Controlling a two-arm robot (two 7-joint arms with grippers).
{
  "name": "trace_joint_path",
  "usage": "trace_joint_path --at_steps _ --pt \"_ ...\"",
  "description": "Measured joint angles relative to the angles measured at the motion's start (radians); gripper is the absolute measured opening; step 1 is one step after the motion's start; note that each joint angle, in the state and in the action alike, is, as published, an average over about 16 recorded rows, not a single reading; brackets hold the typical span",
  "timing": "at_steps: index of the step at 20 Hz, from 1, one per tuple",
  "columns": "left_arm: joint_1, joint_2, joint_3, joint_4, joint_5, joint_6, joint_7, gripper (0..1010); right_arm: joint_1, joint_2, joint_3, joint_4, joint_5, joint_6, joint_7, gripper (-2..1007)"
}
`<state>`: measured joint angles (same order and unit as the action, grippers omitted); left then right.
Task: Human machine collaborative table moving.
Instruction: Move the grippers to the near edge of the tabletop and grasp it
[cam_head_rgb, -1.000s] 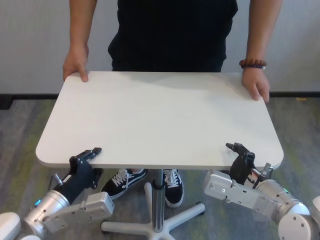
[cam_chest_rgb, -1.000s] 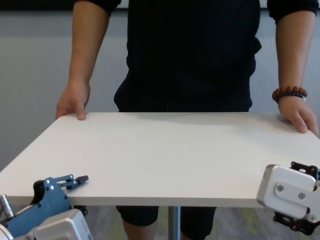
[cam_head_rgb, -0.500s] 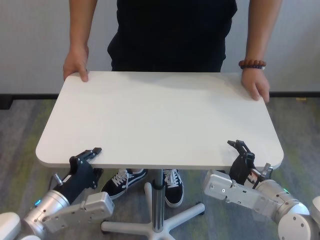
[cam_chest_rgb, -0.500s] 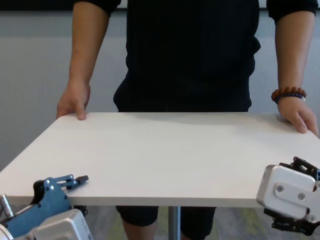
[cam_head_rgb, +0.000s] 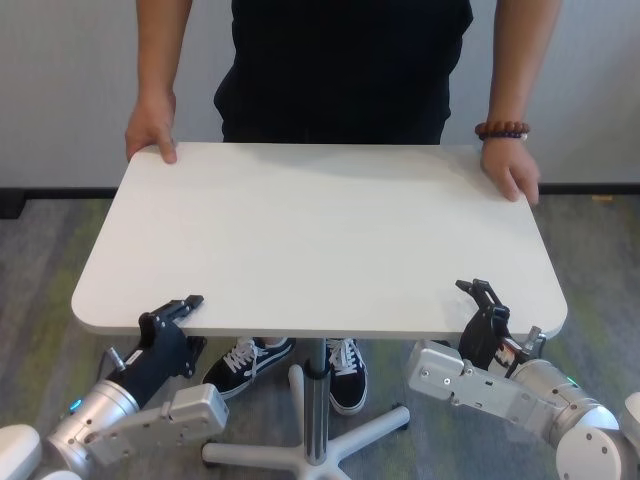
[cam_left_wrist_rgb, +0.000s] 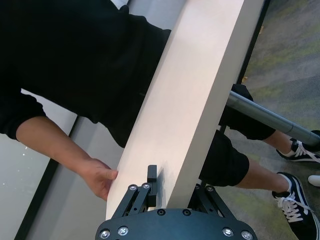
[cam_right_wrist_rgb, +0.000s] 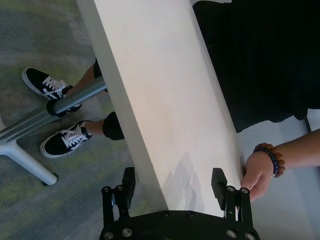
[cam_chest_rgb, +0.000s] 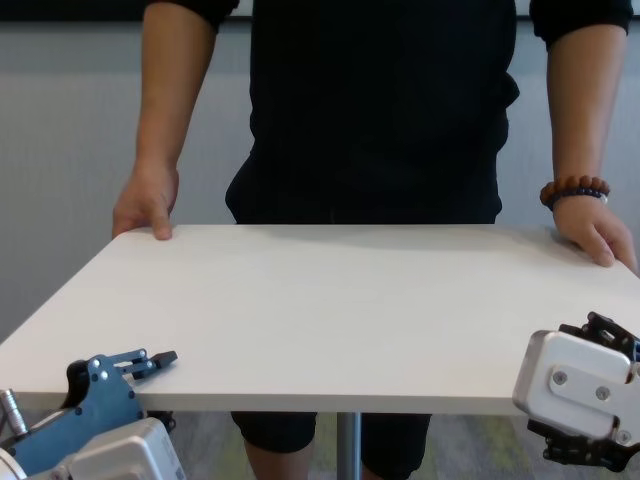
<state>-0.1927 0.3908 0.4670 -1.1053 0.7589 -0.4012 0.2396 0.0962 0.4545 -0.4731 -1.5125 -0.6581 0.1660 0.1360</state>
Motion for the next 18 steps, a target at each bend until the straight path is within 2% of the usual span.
trace_joint_path --at_steps 18 --pt "0.000 0.000 0.000 0.000 0.000 0.000 0.000 314 0.000 0.000 -0.001 0.001 0.001 0.001 0.000 1002"
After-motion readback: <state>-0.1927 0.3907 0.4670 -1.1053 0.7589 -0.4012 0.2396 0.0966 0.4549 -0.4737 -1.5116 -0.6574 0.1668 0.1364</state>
